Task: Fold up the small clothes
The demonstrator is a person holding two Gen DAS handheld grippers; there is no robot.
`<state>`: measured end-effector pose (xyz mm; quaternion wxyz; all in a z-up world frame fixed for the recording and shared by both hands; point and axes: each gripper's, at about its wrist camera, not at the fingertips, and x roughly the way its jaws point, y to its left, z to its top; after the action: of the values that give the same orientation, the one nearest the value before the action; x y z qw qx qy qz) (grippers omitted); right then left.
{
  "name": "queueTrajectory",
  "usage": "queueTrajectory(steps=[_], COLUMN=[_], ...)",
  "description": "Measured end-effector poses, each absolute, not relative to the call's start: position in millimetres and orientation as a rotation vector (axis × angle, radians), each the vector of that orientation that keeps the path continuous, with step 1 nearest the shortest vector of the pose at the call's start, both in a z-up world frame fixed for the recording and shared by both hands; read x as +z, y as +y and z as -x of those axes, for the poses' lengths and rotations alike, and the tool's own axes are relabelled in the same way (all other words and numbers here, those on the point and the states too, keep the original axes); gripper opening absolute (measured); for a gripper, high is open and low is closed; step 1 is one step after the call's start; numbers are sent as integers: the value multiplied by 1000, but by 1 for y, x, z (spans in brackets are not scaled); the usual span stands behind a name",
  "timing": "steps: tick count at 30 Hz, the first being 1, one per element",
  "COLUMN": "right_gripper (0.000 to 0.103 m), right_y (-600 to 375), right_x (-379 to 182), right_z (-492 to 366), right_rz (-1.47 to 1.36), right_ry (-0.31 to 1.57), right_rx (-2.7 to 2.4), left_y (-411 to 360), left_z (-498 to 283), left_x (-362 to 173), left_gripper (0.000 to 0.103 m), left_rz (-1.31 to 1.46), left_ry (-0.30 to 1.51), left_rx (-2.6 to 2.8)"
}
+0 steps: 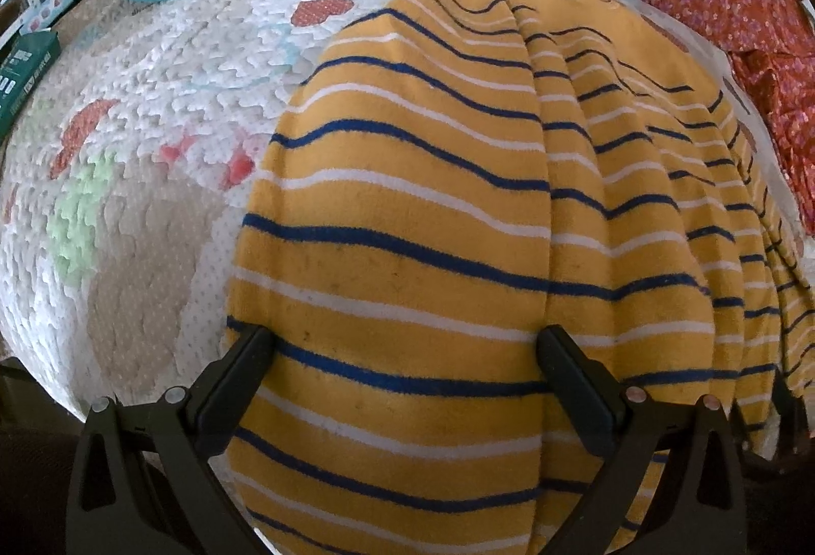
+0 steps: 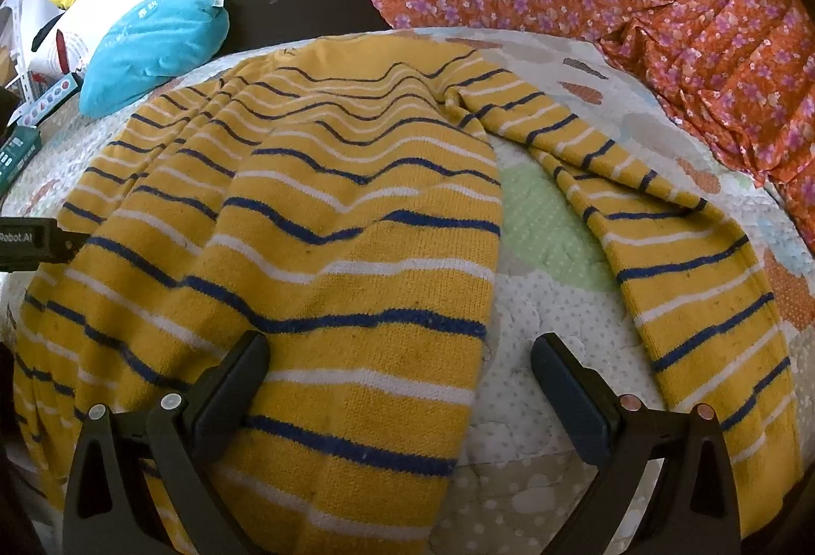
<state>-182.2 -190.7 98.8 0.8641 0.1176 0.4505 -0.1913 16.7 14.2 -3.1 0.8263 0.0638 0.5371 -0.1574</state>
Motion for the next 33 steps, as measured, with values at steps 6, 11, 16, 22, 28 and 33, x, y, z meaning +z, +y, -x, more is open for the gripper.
queueTrajectory(steps=[6, 11, 16, 22, 28, 33], right_gripper=[103, 103, 97, 83, 83, 23], right_y=[-194, -199, -212, -275, -349, -347], right_x=[99, 101, 110, 167, 148, 120], right_z=[179, 177, 179, 206, 260, 277], right_rz=[-257, -260, -307, -294, -385, -433], right_ry=[973, 1007, 1039, 971, 1179, 1222], right_rx=[-386, -352, -374, -535, -723, -685], left_y=[17, 32, 43, 40, 23, 14], left_z=[-13, -20, -23, -20, -14, -7], left_x=[8, 12, 15, 16, 22, 22], left_gripper=[99, 99, 98, 98, 98, 99], left_rz=[-75, 33, 111, 132, 104, 28], left_ry=[1123, 1142, 1150, 1154, 1140, 1116], left_rx=[-387, -424, -452, -487, -554, -555])
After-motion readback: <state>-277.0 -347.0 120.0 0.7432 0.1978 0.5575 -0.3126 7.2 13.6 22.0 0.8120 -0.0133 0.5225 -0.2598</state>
